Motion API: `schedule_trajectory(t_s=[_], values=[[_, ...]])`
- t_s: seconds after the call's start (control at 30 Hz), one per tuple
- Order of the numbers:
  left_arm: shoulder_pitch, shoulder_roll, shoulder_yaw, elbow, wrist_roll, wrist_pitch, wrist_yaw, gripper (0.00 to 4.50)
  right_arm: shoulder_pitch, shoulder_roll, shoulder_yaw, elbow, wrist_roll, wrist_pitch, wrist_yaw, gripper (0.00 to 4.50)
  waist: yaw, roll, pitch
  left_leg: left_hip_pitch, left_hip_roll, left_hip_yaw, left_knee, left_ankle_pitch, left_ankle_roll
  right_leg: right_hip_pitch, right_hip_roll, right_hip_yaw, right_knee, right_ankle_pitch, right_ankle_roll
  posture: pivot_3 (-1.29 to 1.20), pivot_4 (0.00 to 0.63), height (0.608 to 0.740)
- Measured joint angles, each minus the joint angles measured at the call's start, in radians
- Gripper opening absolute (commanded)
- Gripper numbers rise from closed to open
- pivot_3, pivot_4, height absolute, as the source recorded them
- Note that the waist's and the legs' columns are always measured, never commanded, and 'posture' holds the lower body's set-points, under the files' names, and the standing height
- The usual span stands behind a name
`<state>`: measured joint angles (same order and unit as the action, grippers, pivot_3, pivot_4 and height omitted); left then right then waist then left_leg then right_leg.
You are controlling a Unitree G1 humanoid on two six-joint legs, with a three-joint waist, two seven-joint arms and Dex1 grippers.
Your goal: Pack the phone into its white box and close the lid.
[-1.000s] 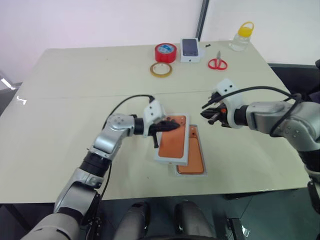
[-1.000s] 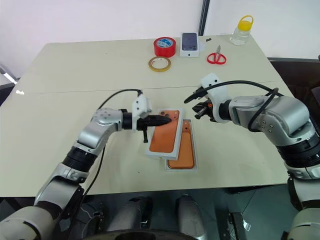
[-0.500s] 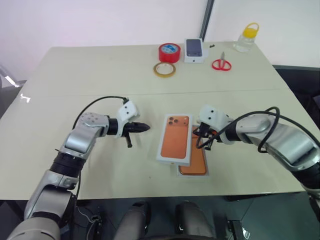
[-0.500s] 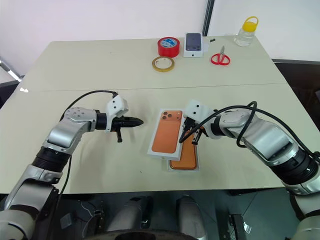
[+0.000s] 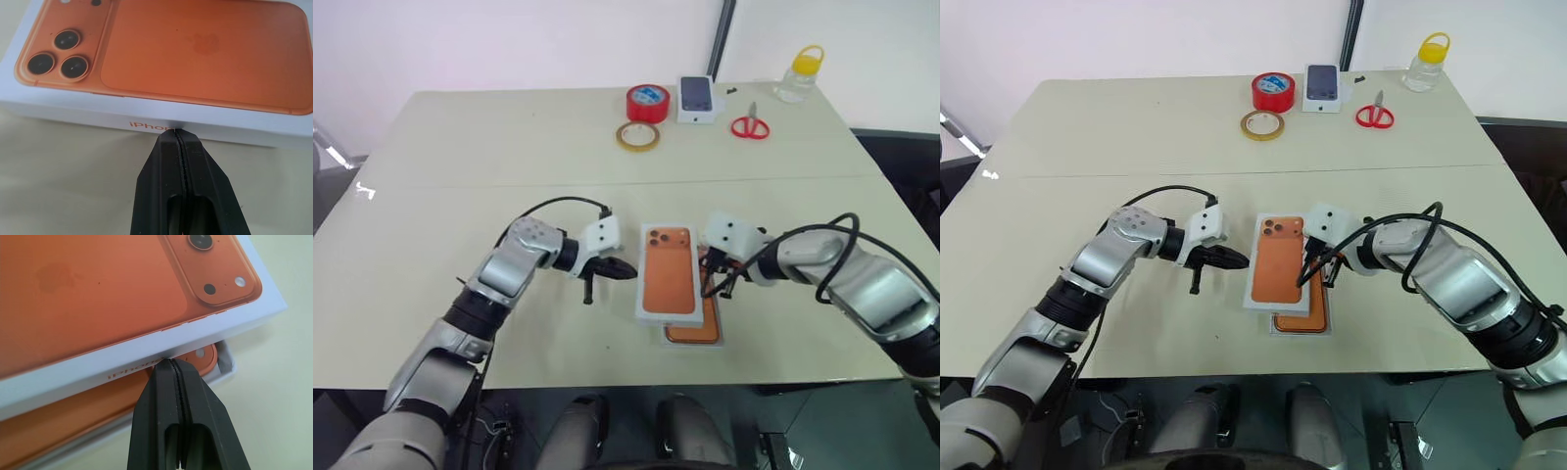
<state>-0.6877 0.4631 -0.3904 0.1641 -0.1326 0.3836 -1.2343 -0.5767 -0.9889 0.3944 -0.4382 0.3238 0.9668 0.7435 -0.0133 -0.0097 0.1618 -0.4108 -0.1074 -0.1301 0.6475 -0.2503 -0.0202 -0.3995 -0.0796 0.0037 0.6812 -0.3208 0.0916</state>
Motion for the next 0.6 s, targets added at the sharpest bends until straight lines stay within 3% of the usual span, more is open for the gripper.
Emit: schedule_trajectory(t_s=[0.27, 0.6], values=[[-0.007, -0.03, -0.025, -0.041, 0.0, 0.003, -0.035, 0.0, 0.078, -0.074, -0.058, -0.071, -0.009, 0.008, 0.062, 0.03, -0.002, 0.0, 0.0, 0.0, 0.0, 0.0, 0.0, 0.0, 0.0, 0.0, 0.0, 0.0, 0.0, 0.0, 0.0, 0.0, 0.15, 0.74], [-0.009, -0.05, -0.028, -0.049, 0.004, 0.016, -0.034, 0.0, 0.105, -0.073, -0.069, -0.078, -0.046, 0.008, 0.067, 0.03, 0.0, 0.0, 0.0, 0.0, 0.0, 0.0, 0.0, 0.0, 0.0, 0.0, 0.0, 0.0, 0.0, 0.0, 0.0, 0.0, 0.15, 0.74]])
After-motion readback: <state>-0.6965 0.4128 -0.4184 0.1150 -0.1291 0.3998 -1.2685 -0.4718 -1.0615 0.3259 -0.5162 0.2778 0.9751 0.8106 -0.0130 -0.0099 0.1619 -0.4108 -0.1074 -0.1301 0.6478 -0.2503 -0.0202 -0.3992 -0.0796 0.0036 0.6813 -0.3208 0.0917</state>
